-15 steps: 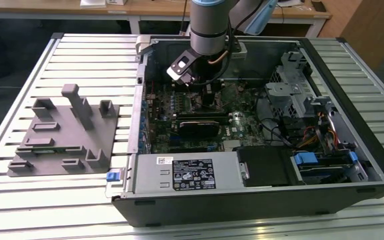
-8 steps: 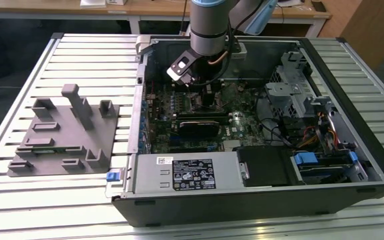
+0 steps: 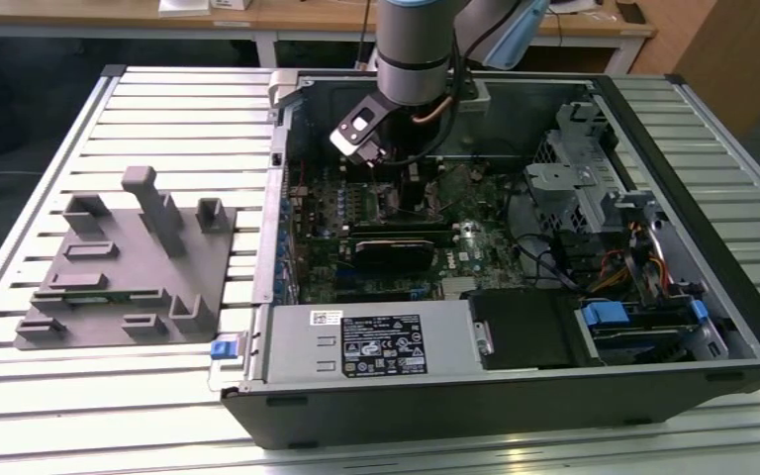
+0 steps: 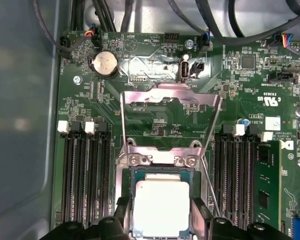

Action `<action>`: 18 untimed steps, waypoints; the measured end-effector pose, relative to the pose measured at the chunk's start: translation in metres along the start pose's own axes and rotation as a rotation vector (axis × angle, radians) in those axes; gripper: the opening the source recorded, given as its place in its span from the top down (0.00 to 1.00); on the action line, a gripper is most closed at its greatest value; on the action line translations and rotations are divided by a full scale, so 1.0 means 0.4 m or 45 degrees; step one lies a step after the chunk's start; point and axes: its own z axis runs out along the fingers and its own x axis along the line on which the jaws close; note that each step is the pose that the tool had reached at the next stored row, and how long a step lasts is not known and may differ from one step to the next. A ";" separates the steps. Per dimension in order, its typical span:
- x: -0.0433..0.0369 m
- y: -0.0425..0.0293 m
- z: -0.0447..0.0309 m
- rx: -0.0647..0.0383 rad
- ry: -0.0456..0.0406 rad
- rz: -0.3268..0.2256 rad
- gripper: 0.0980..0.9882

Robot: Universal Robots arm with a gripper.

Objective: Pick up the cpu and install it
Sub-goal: 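Place the cpu into insertion slot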

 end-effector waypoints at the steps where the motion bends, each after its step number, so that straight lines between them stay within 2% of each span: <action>1: 0.000 0.000 -0.003 0.000 0.000 0.000 0.43; 3: 0.000 0.001 -0.008 0.003 0.000 0.000 0.45; 5: 0.000 0.002 -0.011 0.006 0.000 0.000 0.59; 6: 0.000 0.002 -0.012 0.008 0.000 0.000 0.59; 8: 0.000 0.002 -0.015 0.010 0.000 0.000 0.72; 9: 0.000 0.002 -0.016 0.011 0.000 0.000 0.72; 11: 0.000 0.003 -0.020 0.012 0.000 0.000 0.85; 12: 0.000 0.003 -0.023 0.012 0.000 0.000 0.85; 14: 0.000 0.003 -0.026 0.013 0.000 0.000 0.98; 18: 0.000 0.003 -0.035 0.014 0.000 0.000 0.99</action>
